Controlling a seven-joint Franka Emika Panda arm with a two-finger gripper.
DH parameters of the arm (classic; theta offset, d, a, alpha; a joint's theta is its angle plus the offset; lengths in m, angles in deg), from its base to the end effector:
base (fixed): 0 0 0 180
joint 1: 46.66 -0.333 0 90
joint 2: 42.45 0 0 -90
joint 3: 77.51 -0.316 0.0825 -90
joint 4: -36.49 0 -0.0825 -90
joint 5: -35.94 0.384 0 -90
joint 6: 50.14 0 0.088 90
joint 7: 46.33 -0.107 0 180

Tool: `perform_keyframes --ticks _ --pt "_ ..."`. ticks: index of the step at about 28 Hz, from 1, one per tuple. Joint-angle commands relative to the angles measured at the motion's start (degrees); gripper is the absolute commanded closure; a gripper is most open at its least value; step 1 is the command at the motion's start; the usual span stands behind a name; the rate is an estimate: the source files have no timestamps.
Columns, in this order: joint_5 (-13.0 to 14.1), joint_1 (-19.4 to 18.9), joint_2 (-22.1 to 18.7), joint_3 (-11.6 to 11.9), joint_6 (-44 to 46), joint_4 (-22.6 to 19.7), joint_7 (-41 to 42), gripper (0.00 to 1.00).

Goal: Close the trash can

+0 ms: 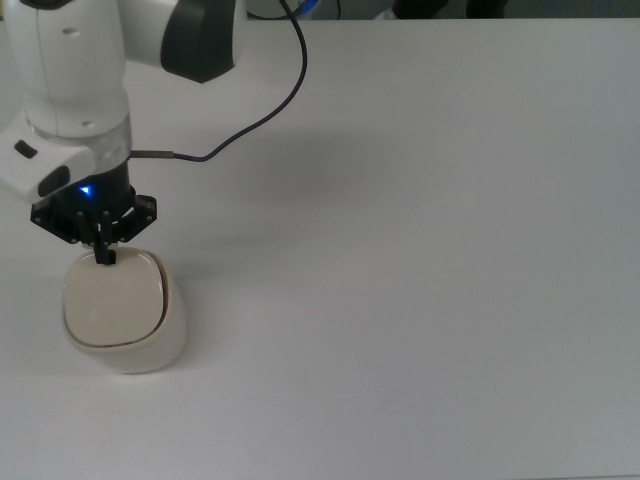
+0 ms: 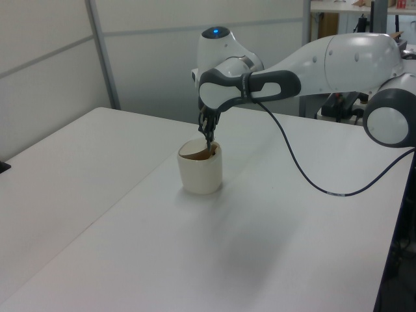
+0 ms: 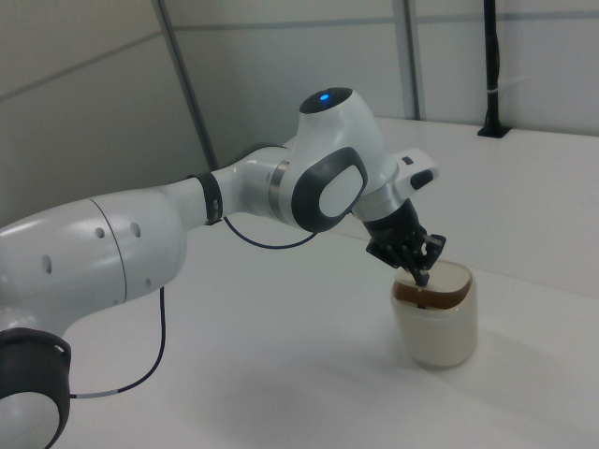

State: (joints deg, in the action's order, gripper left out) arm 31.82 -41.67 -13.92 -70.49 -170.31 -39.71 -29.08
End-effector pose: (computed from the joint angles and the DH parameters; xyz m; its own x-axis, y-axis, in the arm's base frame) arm 0.7158 -0.1363 0.4760 0.9633 0.1599 0.2157 0.1166 -0.9727 0.2006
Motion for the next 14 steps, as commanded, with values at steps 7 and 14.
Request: perform_keyframes --ticks 7,14 --pt "-2.3 -1.91 1.53 -0.16 0.81 -0.97 0.5 1.0" --pt "-2.73 -2.18 2.94 -0.16 0.63 -0.88 0.5 1.0"
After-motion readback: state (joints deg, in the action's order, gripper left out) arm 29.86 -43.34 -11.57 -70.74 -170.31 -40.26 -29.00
